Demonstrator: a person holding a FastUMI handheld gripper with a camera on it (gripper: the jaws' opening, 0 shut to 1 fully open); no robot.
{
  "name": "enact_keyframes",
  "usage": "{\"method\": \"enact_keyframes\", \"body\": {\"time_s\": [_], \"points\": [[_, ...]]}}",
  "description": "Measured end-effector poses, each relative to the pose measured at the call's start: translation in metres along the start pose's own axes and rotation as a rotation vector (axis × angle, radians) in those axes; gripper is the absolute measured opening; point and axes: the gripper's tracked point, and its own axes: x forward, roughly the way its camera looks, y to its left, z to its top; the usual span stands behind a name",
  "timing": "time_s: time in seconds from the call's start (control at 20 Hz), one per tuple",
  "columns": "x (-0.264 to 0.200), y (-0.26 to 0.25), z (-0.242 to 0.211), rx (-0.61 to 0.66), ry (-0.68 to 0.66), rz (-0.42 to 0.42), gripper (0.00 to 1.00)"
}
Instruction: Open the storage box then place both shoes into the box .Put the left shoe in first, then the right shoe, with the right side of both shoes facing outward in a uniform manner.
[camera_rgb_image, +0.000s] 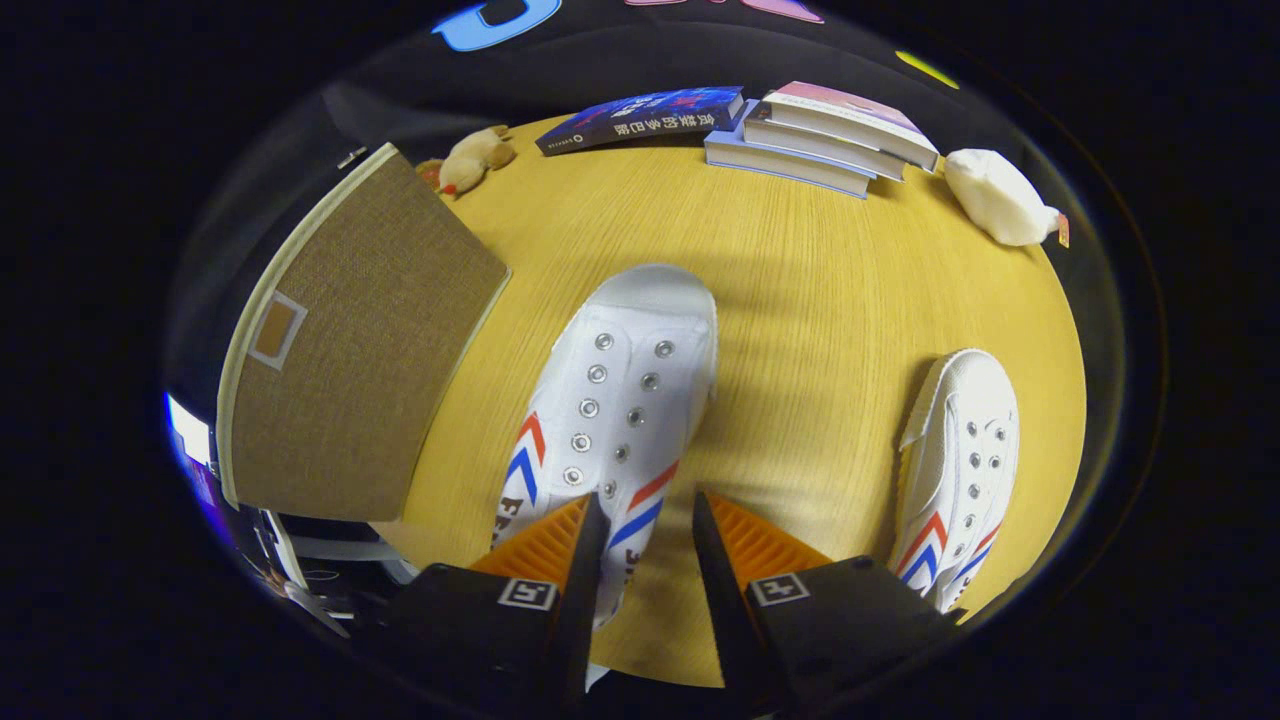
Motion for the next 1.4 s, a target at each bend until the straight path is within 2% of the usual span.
{"method": "enact_keyframes", "body": {"time_s": [0.2, 0.4, 0.45, 0.8, 1.05, 1.4], "points": [[-0.003, 0.003, 0.0, 0.095, 0.013, 0.011, 0.28], [-0.001, 0.002, 0.0, 0.174, -0.001, 0.012, 0.1], [0.0, 0.001, -0.001, 0.191, 0.01, 0.023, 0.08], [-0.023, 0.01, 0.014, 0.312, -0.036, 0.032, 0.05], [-0.077, 0.022, 0.035, 0.392, -0.12, 0.0, 0.05], [-0.152, 0.09, 0.072, 0.359, -0.238, 0.005, 0.05]]}}
